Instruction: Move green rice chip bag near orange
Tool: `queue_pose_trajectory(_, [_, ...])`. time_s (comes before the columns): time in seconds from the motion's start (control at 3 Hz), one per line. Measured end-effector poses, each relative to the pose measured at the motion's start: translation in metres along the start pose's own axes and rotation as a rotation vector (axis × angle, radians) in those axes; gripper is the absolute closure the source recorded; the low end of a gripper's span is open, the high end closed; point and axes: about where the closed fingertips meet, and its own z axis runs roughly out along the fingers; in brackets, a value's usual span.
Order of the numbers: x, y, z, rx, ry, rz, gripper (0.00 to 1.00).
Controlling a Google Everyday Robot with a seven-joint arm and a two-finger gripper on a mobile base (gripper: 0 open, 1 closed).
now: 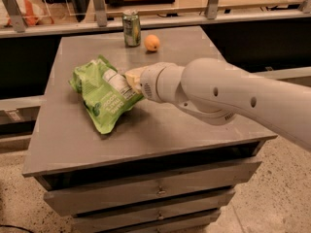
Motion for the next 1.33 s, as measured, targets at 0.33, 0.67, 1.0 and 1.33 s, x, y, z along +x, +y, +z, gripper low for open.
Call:
queue_pose_trajectory(0.33, [0.005, -0.037, -0.007, 0.124, -0.008, 0.001, 1.0])
queue_pose_trajectory(0.67, [0.018, -0.071, -0.012, 0.252, -0.006, 0.014, 1.0])
queue_pose_trajectory(1.0, [0.029, -0.094, -0.017, 0.356, 0.008, 0.021, 1.0])
queue_pose_trajectory(1.33, [0.023, -0.109, -0.022, 0.424, 0.005, 0.023, 1.0])
